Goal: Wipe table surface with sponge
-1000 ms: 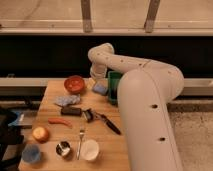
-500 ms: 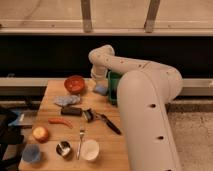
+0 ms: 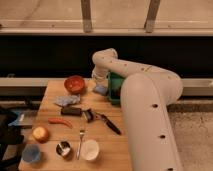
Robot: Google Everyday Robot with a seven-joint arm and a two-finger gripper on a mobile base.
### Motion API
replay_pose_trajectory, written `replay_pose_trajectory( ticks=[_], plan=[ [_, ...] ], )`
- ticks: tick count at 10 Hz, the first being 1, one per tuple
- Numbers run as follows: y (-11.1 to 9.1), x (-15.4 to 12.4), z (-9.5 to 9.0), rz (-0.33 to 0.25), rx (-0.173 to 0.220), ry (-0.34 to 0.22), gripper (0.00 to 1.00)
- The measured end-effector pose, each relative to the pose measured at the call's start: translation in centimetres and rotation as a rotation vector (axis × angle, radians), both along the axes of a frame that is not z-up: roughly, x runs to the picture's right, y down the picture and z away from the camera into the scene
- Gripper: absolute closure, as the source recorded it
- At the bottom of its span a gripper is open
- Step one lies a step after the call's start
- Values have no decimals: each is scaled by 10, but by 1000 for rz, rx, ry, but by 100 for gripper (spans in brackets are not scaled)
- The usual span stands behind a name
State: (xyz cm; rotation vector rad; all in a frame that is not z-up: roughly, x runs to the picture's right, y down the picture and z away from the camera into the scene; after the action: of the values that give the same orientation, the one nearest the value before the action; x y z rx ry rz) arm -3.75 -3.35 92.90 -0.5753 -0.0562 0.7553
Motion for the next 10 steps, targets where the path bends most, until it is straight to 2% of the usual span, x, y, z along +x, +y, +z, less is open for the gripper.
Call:
replay_pose_trajectory(
  ticks=[2, 5, 10],
  plan=[
    [1, 3, -1, 7, 9, -11, 20],
    [7, 3, 6, 8, 1, -32, 20],
    [28, -1, 33, -10, -58, -61, 20]
  ],
)
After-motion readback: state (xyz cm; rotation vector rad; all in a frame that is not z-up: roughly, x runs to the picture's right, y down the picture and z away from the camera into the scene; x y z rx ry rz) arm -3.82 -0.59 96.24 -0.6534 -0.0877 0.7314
